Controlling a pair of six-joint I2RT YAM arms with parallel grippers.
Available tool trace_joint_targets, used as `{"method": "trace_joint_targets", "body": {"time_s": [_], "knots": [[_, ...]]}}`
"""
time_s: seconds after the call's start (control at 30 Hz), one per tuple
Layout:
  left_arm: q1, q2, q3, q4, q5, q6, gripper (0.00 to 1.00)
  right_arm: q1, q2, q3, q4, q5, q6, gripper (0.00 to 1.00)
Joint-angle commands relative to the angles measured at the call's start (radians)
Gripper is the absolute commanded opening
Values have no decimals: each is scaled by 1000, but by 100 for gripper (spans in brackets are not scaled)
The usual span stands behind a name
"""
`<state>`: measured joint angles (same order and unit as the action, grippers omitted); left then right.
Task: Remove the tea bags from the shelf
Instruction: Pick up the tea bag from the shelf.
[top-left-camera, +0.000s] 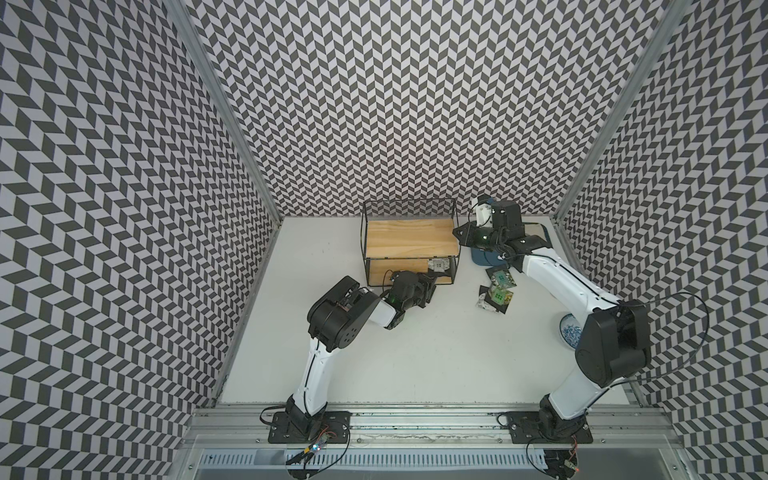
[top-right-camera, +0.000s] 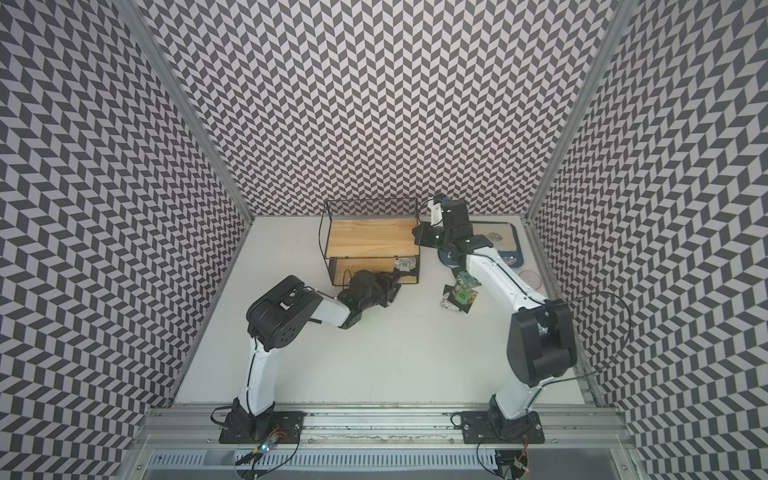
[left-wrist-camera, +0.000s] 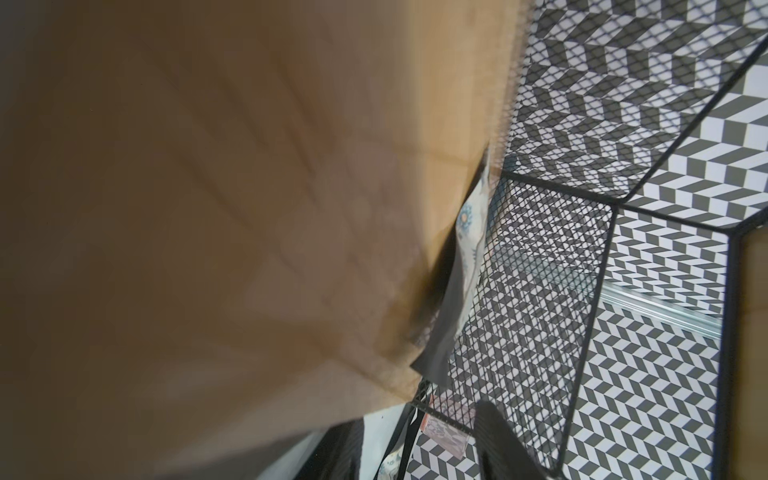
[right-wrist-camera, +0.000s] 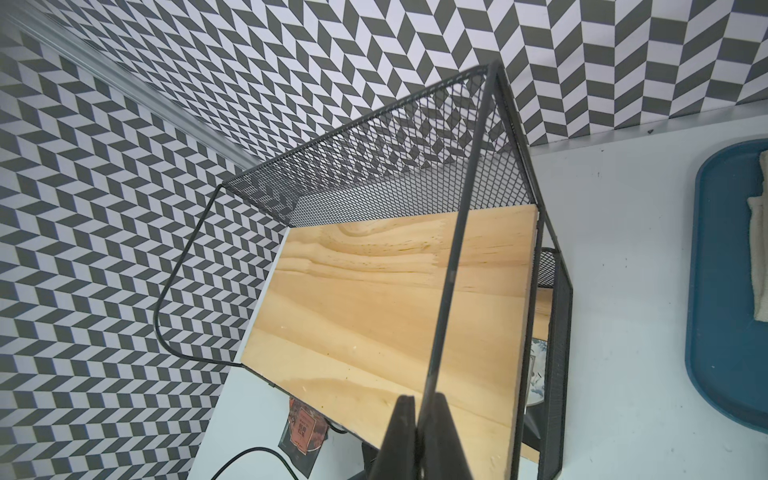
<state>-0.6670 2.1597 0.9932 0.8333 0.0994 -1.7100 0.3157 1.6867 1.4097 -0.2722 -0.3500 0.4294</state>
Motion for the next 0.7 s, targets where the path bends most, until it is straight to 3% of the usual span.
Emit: {"method": "trace_joint_targets", "body": {"time_s": [0.0, 0.67], "knots": [[4, -21, -31, 70, 5, 15, 45, 6, 24, -42, -177, -32, -1, 0], [33, -14, -2, 93, 38, 37, 45, 2, 27, -60, -155, -53, 3, 0]]}}
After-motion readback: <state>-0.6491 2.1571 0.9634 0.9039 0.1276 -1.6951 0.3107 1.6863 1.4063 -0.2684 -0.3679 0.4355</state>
